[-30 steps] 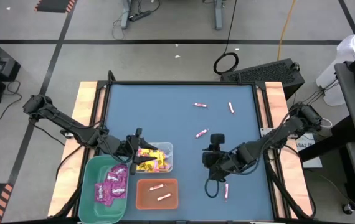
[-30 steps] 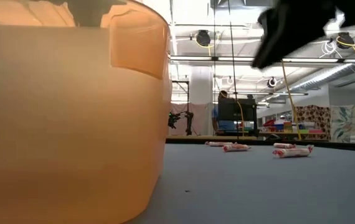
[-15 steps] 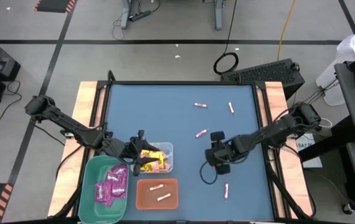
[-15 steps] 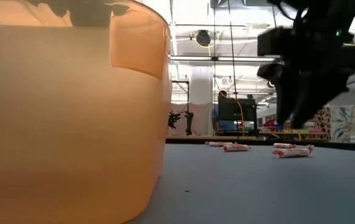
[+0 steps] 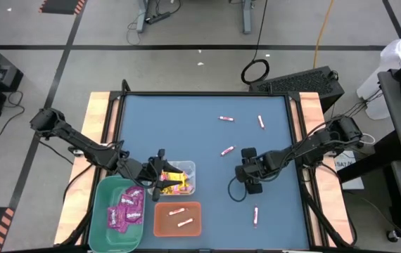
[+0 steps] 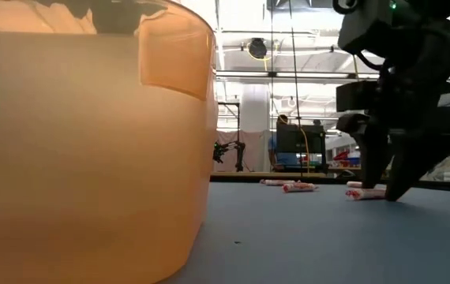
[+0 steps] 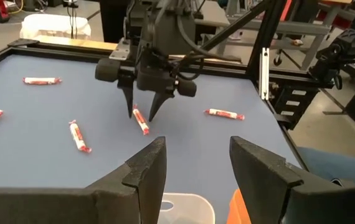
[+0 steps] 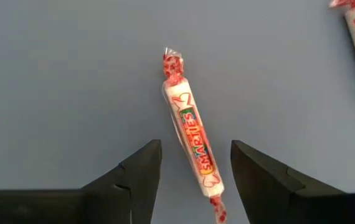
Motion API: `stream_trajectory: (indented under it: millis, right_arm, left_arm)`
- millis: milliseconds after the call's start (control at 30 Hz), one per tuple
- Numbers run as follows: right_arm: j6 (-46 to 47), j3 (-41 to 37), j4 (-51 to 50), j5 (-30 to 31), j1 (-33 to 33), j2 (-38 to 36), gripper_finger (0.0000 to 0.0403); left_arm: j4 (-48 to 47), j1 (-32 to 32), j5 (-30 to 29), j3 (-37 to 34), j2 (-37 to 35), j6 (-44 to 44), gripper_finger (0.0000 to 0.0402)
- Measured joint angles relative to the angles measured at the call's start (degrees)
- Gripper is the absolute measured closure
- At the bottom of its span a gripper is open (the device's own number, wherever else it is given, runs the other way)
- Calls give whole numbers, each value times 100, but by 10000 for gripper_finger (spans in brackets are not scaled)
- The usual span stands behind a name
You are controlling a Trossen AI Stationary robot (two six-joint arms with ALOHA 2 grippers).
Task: Sort candy
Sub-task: Put the red candy into the orange bin
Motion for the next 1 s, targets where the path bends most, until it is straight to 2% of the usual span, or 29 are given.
stream_trajectory:
  millis: [167,567,667,833,933,1000]
  right_arm:
    - [287,-85,46,-157,-52,-16,244]
    - [569,-43,537,-540,-54,9,389]
    - [892,99,609,-814,-24,12,389]
    - [1250,419,736,-839,251,11,377]
    - [1354,614,1181,-780,509,11,378]
    - [1355,702,1818,-669,670,11,378]
  left_arm:
    - [-20,0,0,0,0,3,219]
    - [-27,0,0,0,0,6,219]
    - [-29,0,0,0,0,2,219]
    - [-53,-4,1,0,0,-3,219]
    - [-46,-4,2,0,0,-5,219]
    - [-33,-4,2,0,0,-6,219]
